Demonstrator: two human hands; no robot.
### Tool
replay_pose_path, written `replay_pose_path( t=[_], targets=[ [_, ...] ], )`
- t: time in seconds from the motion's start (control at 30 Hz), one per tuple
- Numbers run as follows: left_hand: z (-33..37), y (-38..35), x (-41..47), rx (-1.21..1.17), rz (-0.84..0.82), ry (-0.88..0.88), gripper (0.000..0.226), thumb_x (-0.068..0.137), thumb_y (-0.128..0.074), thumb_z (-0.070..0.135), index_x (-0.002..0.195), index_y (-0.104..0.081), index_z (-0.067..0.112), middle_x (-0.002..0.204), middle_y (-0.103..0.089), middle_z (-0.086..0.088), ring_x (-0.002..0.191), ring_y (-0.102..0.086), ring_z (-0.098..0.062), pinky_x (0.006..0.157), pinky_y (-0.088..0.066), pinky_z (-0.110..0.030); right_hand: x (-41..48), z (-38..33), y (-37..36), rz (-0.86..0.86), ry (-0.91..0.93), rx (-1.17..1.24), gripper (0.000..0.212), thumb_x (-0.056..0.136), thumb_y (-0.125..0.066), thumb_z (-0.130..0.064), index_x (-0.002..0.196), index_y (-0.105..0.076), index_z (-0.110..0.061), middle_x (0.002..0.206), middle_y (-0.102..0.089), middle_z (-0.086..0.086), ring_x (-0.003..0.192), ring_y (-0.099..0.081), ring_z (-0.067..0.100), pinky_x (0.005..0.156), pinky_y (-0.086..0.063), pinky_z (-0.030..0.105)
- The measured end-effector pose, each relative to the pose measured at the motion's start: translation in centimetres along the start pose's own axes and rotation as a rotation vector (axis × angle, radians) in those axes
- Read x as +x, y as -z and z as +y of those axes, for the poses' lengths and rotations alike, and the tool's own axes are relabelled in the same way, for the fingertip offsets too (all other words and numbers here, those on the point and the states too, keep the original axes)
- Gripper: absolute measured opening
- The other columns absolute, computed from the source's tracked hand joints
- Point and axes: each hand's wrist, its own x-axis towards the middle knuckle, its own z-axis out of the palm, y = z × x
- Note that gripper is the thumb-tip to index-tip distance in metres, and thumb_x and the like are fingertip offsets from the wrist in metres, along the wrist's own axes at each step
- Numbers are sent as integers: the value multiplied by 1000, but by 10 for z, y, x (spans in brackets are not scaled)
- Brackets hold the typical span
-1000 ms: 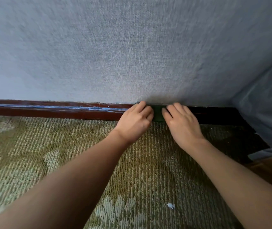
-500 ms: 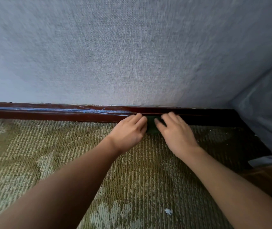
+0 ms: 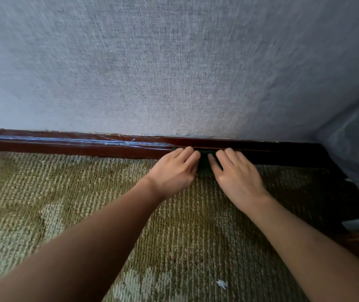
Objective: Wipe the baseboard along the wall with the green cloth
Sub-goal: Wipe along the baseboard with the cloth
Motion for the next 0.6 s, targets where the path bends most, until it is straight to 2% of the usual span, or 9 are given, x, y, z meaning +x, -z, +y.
replay_pose_path(
  t=[0.07, 0.27, 0.33, 0.4, 0.47, 0.6],
  targets=[
    [-1, -2, -1, 1, 1, -1, 36, 82, -38, 6, 82, -74, 3, 76, -65, -4, 68, -61, -19, 60, -49, -27, 1, 0, 0, -3, 7, -9, 41, 85, -32, -3, 91, -72, -5, 71, -59, 5, 67, -58, 22, 60, -46, 30],
    [-12, 5, -17, 4, -46, 11, 37, 79, -37, 6, 78, -73, 2, 73, -64, -5, 66, -62, -20, 58, -52, -28, 14, -16, -1, 64, 9, 3, 40, 86, -33, -3, 90, -73, -8, 71, -60, 2, 67, -59, 19, 61, -45, 29],
    [-18, 9, -27, 18, -77, 34, 38, 78, -35, 6, 77, -73, 2, 72, -64, -5, 65, -62, -21, 57, -52, -27, 24, -27, 0, 91, -13, 48, 33, 86, -41, -5, 87, -74, -9, 72, -61, 0, 68, -59, 17, 61, -45, 27],
    [-20, 14, -32, 24, -91, 82, 35, 79, -38, 6, 75, -72, 2, 71, -64, -6, 63, -61, -21, 55, -50, -27, 28, -33, 2, 97, -15, 76, 16, 81, -60, -9, 89, -74, -10, 73, -61, -1, 69, -59, 16, 62, -44, 26],
    [-18, 19, -34, 23, -94, 118, 35, 80, -38, 6, 75, -72, 1, 71, -64, -8, 63, -61, -23, 54, -50, -27, 27, -31, 5, 97, -5, 98, 19, 73, -71, -8, 92, -73, -9, 74, -62, 1, 70, -60, 18, 61, -44, 26],
    [-17, 33, -36, 41, -48, 155, 33, 80, -39, 4, 78, -72, -2, 72, -64, -9, 64, -61, -24, 56, -51, -28, 26, -25, 16, 144, -1, 94, 27, 69, -73, -4, 96, -71, -3, 76, -62, 6, 70, -59, 22, 59, -44, 29]
  ],
)
